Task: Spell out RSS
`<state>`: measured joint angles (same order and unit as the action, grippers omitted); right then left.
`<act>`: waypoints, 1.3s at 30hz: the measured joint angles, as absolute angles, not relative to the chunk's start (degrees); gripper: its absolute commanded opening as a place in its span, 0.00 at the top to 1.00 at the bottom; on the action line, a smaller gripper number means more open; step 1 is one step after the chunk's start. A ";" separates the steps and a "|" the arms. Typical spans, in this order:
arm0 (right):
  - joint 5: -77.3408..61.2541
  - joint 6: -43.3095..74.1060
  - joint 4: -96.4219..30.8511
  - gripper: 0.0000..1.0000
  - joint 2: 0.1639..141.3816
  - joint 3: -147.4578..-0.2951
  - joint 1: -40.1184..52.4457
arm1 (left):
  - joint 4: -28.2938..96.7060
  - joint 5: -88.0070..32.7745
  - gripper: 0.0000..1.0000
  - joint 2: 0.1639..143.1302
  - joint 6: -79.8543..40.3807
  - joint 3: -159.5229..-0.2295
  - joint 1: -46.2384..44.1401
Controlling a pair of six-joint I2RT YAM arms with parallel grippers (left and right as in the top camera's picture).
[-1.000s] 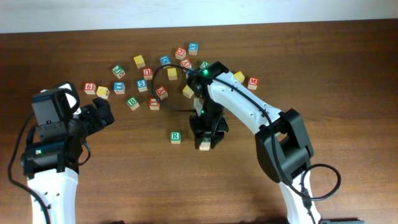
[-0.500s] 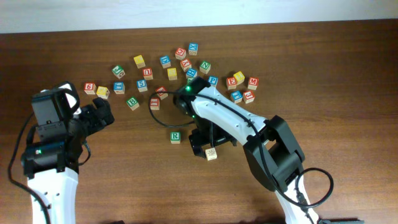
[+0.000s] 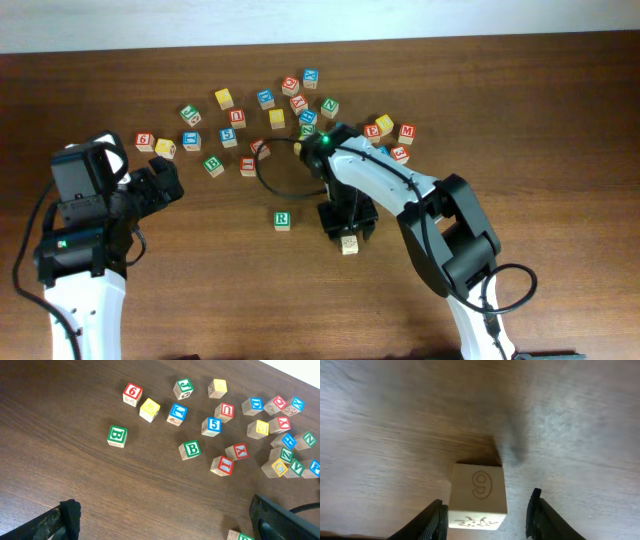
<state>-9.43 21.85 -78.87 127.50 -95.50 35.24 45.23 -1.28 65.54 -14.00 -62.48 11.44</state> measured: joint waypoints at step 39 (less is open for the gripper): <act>-40.23 22.59 -54.98 0.96 116.88 -85.93 35.75 | 45.23 -1.26 0.01 65.54 -14.00 -62.48 11.44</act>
